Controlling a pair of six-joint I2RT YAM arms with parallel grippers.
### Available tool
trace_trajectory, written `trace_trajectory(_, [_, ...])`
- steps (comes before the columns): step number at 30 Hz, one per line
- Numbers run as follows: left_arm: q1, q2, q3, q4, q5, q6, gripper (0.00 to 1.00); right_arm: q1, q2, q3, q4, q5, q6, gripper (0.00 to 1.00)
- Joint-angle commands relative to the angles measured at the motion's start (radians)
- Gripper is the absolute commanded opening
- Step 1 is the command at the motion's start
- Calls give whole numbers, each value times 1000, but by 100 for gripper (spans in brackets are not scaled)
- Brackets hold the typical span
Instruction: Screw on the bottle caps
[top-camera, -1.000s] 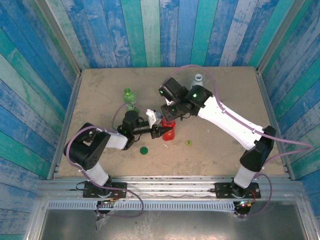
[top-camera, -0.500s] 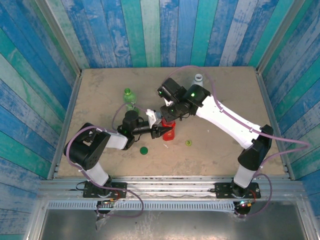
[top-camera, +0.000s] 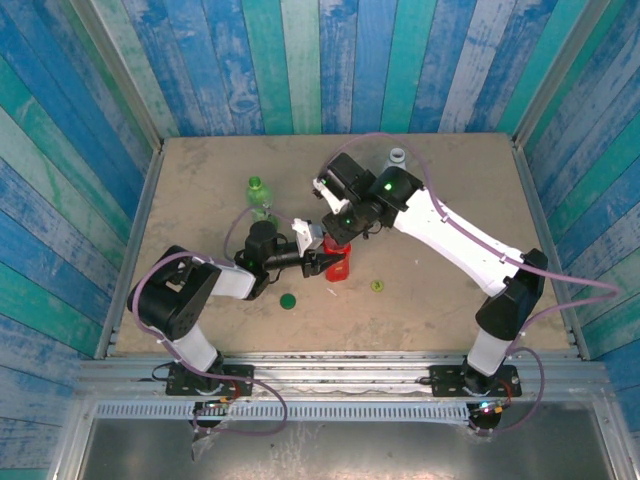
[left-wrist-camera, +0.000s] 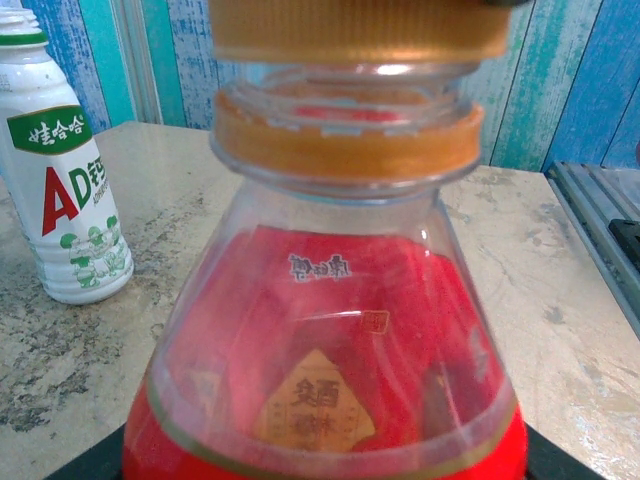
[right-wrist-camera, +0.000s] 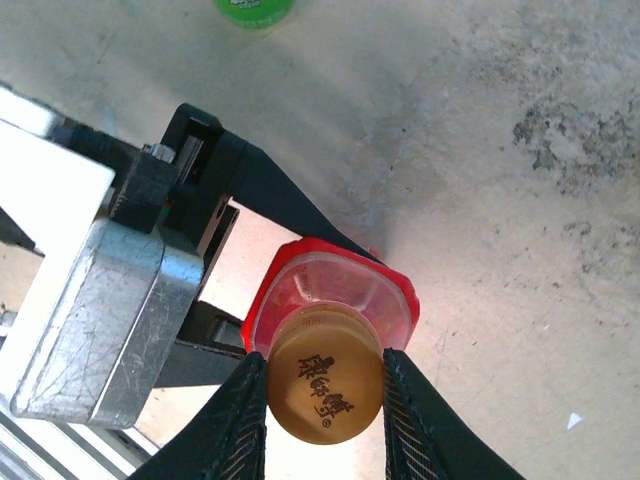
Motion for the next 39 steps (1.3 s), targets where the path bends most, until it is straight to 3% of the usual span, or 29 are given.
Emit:
trace_trajectory(1, [-7,-5,-22,-138,3,5,53,3,-15,-13,-20,-76,-207,24])
trace_trajectory(11, [-7,-4,-18,-146,15,5,53,-26,-23,-21,-20,-248,-633,22])
trace_trajectory(18, [-6,-10,-19,-152,11,5,53,-26,0,-32,-26,-228,-669,22])
trace_trajectory(23, [-6,-9,-17,-146,-13,-11,53,-25,6,-76,-16,-166,-526,23])
trace_trajectory(30, [-4,-11,-12,-151,-57,-21,52,9,-27,-185,54,107,-12,19])
trace_trajectory(32, [-6,-11,-13,-148,-58,-23,53,29,-39,-210,58,182,145,12])
trace_trajectory(36, [-6,-11,-16,-143,-55,-25,53,53,-59,-213,64,209,185,27])
trace_trajectory(39, [-5,-13,-21,-133,-37,-32,53,53,-120,-215,141,166,90,47])
